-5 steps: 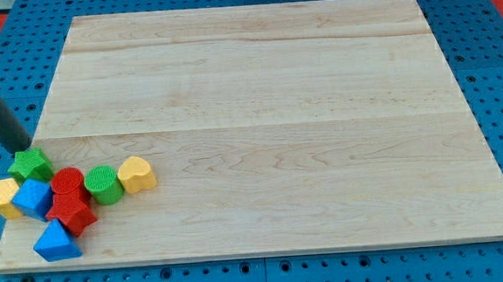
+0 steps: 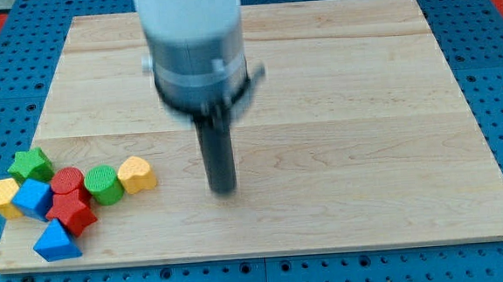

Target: Move your arm closer to the group of blocks

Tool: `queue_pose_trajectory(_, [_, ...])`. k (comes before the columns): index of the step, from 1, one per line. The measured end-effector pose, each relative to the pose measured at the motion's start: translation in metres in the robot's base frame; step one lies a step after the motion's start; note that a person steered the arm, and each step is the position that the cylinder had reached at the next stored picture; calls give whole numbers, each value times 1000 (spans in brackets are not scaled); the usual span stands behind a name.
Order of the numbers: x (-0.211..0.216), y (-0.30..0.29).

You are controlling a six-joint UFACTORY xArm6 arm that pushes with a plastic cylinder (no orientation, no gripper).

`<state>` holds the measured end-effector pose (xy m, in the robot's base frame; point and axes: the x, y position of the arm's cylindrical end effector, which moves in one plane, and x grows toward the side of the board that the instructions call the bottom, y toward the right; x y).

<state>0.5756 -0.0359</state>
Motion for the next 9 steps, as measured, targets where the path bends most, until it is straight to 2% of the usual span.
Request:
queue_pose_trajectory(1, [41,-2])
queue_pose_trajectory(3, [43,-7])
queue_pose_trajectory(4, [42,-63])
queue_pose_trajectory(5, [37,-149])
queue_pose_trajectory(9, [42,-176])
